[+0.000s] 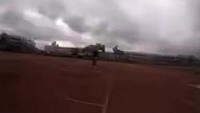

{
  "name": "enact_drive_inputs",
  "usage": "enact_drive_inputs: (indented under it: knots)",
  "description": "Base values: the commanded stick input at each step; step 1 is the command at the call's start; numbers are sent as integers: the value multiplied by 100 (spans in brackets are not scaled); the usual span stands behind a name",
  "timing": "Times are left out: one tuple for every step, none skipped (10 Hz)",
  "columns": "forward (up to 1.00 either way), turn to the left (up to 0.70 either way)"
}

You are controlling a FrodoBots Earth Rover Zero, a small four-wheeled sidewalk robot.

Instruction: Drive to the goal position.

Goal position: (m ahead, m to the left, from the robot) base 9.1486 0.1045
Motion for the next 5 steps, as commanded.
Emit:
enact_drive_inputs:
  knots:
    - [70, -2]
    - [70, 0]
    - [70, 0]
    - [70, 0]
    - [70, 0]
